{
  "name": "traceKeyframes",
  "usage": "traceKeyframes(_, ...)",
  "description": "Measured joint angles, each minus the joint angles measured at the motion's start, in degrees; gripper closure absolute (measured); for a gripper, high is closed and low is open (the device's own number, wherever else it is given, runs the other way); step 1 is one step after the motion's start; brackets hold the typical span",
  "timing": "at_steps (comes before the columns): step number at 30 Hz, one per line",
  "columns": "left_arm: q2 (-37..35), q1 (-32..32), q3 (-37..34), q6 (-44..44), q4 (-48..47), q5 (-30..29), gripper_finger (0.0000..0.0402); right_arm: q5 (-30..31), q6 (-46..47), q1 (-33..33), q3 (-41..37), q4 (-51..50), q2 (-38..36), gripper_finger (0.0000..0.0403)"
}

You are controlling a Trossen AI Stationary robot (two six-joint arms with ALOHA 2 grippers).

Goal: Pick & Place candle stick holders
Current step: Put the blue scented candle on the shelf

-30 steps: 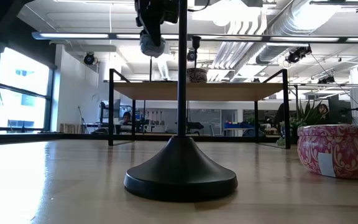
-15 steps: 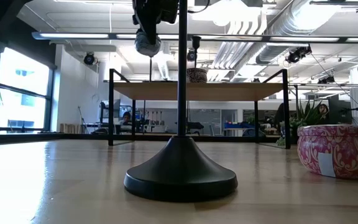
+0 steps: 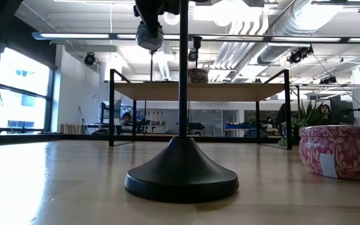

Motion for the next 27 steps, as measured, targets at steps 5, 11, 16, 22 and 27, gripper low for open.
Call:
traceKeyframes(5, 0.0, 0.3, 0.0, -0.2, 0.0, -0.2, 0.0113, 0.0, 0.0, 0.1, 0.0, 0.0, 0.0, 0.0075)
traceKeyframes(11, 0.0, 0.2, 0.0, -0.1, 0.1, 0.1, 0.0113, 0.0, 0.0, 0.1, 0.0, 0.0, 0.0, 0.0075)
traceKeyframes(16, 0.0, 0.3, -0.6, -0.1, 0.5, 0.3, 0.0113, 0.0, 0.0, 0.1, 0.0, 0.0, 0.0, 0.0075)
traceKeyframes(22, 0.0, 0.2, -5.9, 0.4, 2.0, -0.1, 0.0113, 0.0, 0.0, 0.1, 0.0, 0.0, 0.0, 0.0075)
traceKeyframes(27, 0.0, 0.3, -10.6, 2.1, 4.7, -1.9, 0.0113, 0.0, 0.4, 0.1, 0.0, 0.0, 0.0, 0.0075)
